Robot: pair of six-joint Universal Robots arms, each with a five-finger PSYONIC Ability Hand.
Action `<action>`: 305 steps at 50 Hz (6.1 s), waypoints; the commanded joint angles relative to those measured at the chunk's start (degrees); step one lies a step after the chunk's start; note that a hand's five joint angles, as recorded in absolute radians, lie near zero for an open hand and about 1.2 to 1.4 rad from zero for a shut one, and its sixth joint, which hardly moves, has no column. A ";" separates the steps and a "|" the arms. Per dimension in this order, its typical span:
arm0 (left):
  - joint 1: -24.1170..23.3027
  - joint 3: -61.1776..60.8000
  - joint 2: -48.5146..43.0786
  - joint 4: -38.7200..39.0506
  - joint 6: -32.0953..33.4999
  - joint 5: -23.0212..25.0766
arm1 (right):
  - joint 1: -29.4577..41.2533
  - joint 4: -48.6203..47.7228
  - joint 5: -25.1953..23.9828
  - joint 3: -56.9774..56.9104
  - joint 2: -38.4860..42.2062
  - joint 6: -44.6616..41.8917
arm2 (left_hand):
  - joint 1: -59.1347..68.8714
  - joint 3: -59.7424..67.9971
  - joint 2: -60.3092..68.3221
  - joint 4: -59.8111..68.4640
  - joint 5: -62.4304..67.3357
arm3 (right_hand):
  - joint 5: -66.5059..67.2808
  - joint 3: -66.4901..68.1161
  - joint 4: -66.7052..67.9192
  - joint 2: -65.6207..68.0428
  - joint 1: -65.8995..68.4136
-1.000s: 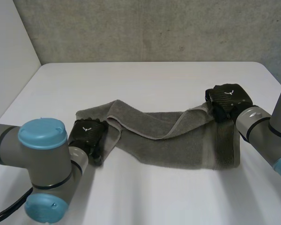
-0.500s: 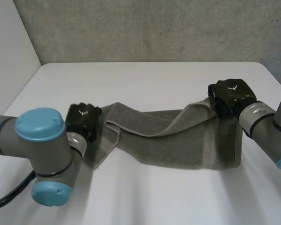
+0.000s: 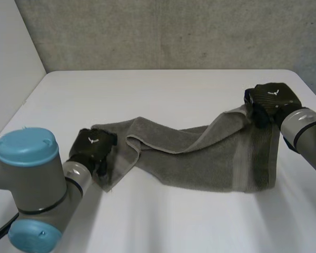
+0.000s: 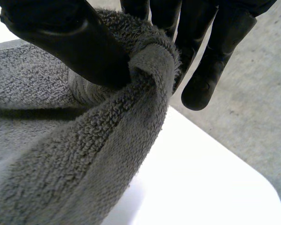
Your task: Fold the towel.
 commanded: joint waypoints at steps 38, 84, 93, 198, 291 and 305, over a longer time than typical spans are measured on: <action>-0.06 5.91 -9.98 2.08 0.89 -0.31 | -0.01 -0.46 -0.14 1.03 1.73 -1.76 | 0.37 1.26 0.71 -0.19 -7.97 | 3.58 3.50 3.05 5.87 3.76; 1.96 9.95 -9.63 2.00 1.07 -0.57 | -0.62 -0.47 -0.06 0.24 2.44 -1.76 | 42.44 43.33 42.78 41.88 34.09 | 3.58 3.50 3.05 5.87 3.76; 1.96 8.81 -9.19 1.03 1.07 -0.48 | -0.53 -0.46 -0.06 0.24 2.52 -1.76 | 23.25 24.14 23.59 22.69 14.91 | 3.58 3.50 3.05 5.87 3.76; 2.66 3.54 -2.69 2.43 8.36 2.86 | -0.36 -0.11 -0.14 0.68 -4.16 -1.58 | 0.37 1.26 0.71 -0.19 -7.97 | 3.58 3.50 3.05 5.87 3.76; 10.93 17.86 21.22 0.41 1.60 2.94 | -3.17 18.17 -1.37 -16.99 -19.36 0.17 | 50.14 51.03 50.48 49.58 41.80 | 3.58 3.50 3.05 5.87 3.76; 10.05 17.59 0.15 -10.39 1.51 3.12 | -7.49 37.59 -9.82 -18.39 -1.71 -15.10 | 50.14 51.03 50.48 49.58 41.80 | 3.58 3.50 3.05 5.87 3.76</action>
